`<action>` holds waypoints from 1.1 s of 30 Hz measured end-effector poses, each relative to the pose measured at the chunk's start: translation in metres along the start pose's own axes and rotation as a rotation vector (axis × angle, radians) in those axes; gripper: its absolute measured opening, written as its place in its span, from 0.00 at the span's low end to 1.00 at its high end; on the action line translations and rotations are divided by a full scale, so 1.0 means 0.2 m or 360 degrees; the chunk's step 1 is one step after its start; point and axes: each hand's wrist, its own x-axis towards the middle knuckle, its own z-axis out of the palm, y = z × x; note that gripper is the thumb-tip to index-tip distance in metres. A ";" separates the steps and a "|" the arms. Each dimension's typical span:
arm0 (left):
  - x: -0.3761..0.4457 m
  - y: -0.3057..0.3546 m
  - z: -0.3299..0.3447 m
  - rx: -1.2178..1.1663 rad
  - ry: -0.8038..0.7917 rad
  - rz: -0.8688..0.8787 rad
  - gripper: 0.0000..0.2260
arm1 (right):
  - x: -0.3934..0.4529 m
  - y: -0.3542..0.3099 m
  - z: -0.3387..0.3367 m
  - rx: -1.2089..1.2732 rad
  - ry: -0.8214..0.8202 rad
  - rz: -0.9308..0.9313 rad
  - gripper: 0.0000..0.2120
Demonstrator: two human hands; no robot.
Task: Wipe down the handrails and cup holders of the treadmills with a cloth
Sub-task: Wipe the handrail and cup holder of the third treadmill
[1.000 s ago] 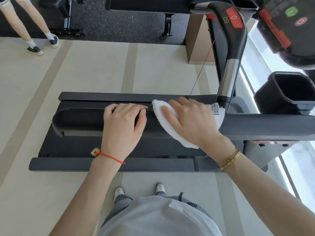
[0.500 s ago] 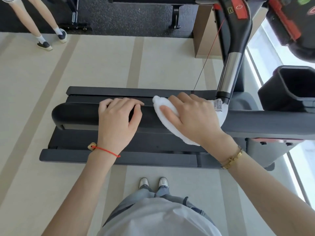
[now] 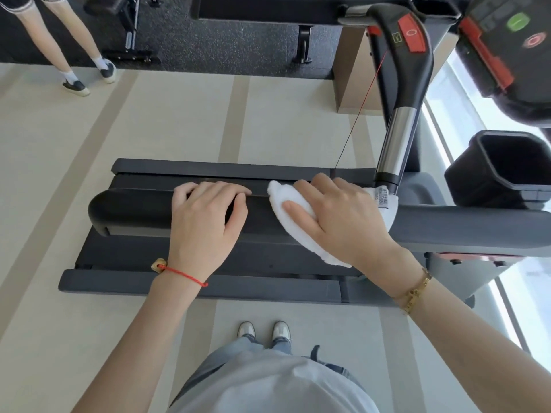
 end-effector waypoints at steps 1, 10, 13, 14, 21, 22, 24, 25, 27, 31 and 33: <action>0.00 0.00 0.00 -0.0001 -0.0013 -0.0004 0.15 | 0.03 -0.02 -0.01 -0.0054 -0.0039 -0.0005 0.30; -0.01 -0.07 -0.07 -0.0108 0.0005 -0.0028 0.12 | 0.19 -0.17 0.04 -0.0133 -0.0044 -0.0212 0.25; -0.02 -0.16 -0.11 -0.0050 0.0047 -0.0115 0.12 | 0.23 -0.25 0.04 -0.0067 -0.0038 -0.0216 0.23; -0.02 -0.21 -0.13 -0.0052 0.0061 -0.0154 0.12 | 0.24 -0.29 0.05 -0.0063 -0.0036 -0.0226 0.22; -0.07 -0.51 -0.21 -0.0173 0.0111 -0.0289 0.08 | 0.39 -0.55 0.08 0.0009 -0.0046 -0.0295 0.20; -0.08 -0.55 -0.23 -0.0193 0.0111 -0.0295 0.08 | 0.41 -0.59 0.08 -0.0003 -0.0046 -0.0300 0.20; -0.10 -0.62 -0.25 -0.0252 0.0097 -0.0308 0.09 | 0.44 -0.68 0.08 -0.0040 -0.0030 -0.0296 0.23; -0.10 -0.65 -0.25 -0.0295 0.0081 -0.0313 0.09 | 0.46 -0.73 0.09 -0.0050 -0.0022 -0.0289 0.24; -0.11 -0.71 -0.27 -0.0380 0.0049 -0.0316 0.10 | 0.50 -0.82 0.10 -0.0032 -0.0006 -0.0256 0.23; -0.12 -0.79 -0.29 -0.0497 0.0006 -0.0317 0.10 | 0.53 -0.94 0.12 -0.0041 0.0036 -0.0202 0.23; -0.12 -0.80 -0.30 -0.0565 -0.0017 -0.0310 0.11 | 0.50 -0.94 0.13 -0.0013 0.0069 -0.0173 0.27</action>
